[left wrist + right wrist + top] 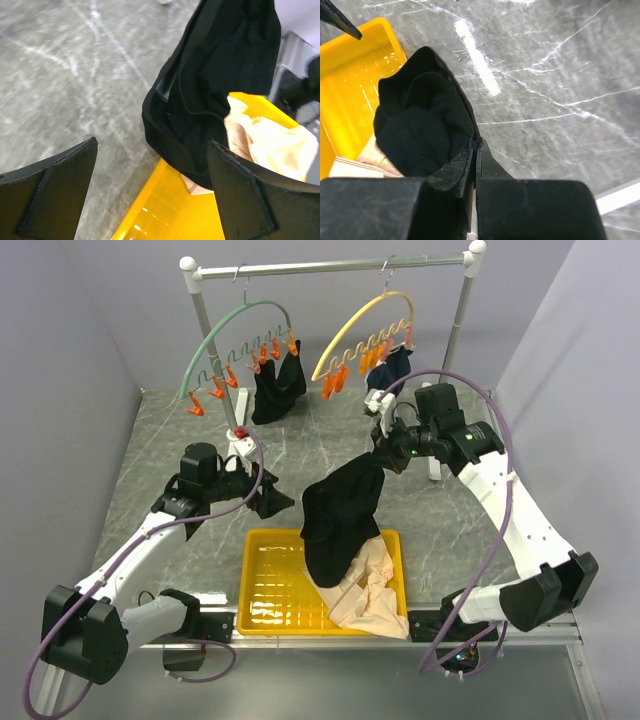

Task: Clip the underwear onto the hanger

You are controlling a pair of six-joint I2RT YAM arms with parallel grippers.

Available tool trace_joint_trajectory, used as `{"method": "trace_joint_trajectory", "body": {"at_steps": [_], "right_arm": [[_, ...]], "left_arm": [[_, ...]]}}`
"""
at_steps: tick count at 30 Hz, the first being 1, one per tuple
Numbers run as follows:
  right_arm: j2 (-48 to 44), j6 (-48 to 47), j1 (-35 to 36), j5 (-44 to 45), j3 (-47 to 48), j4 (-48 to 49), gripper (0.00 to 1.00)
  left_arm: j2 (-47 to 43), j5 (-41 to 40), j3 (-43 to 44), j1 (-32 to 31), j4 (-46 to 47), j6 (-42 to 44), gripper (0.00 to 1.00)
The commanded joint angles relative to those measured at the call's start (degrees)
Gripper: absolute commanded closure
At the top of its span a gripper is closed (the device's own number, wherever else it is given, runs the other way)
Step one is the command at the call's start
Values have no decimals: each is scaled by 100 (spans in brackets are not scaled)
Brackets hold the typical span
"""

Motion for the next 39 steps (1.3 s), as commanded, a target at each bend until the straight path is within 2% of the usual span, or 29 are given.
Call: {"method": "trace_joint_trajectory", "body": {"at_steps": [1,4,8,11,13,17,21,26,31,34,39], "right_arm": [[-373,-427,78,90,256,-90,100],[-355,-278,140,239,300,-126,100],[-355,82,193,503,352,58,100],[-312,302,193,521,432,120,100],[-285,355,202,574,423,138,100],[-206,382,202,653,414,129,100],[-215,373,193,671,397,120,100],[-188,364,202,662,370,94,100],[-215,329,202,688,371,68,100],[-232,312,193,680,327,50,100],[-206,303,201,653,265,41,100]], "left_arm": [[-159,780,-148,39,594,133,4],[-308,1161,-341,30,569,616,4],[-642,909,-499,-101,-201,1046,4],[-809,593,-508,-557,-748,1661,6],[-941,389,-596,-1049,-1074,2363,8],[-1258,-347,-1156,-1918,-1067,3427,9],[-1153,-947,-1536,-2202,-452,3709,12],[-425,-1123,-1651,-2272,532,3720,17],[130,-1202,-1475,-2272,840,3684,23],[166,-1308,-1493,-2281,1095,3622,27],[8,-1273,-1580,-2307,1227,3570,28]]}}
